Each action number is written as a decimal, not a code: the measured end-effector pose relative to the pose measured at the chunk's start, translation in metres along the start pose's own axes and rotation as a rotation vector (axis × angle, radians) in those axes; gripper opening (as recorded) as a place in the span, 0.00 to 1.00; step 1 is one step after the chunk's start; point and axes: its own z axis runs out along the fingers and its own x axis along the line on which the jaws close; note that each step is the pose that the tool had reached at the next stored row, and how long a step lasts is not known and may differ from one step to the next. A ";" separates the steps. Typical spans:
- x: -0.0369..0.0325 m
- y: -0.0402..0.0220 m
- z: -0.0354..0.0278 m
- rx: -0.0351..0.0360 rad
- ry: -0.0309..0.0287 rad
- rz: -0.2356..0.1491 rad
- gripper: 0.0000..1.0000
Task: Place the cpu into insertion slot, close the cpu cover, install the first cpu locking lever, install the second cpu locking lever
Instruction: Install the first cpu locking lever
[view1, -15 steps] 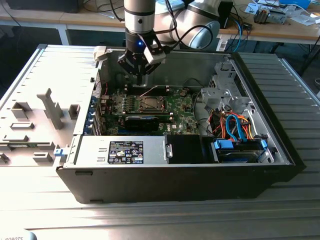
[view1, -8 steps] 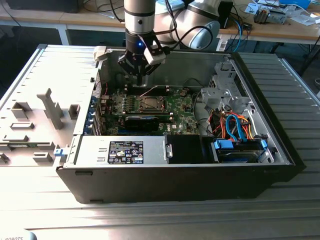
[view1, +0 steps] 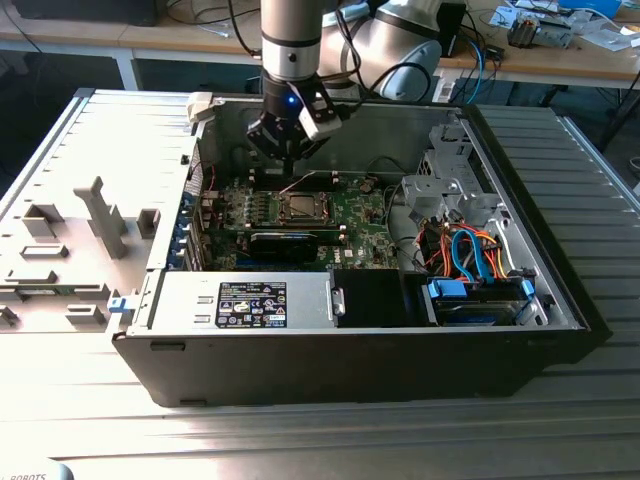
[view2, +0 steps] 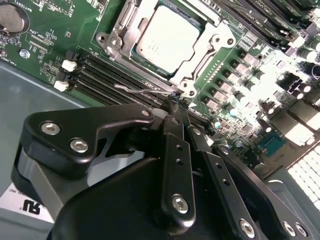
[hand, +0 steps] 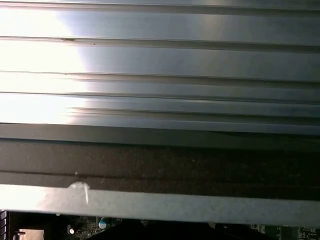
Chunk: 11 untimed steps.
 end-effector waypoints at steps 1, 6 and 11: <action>-0.0006 0.0000 0.0005 0.0007 0.0001 0.000 0.11; -0.0045 -0.0001 0.0046 0.0044 0.0002 0.000 0.11; -0.0055 0.0000 0.0087 0.0064 0.0002 0.000 0.11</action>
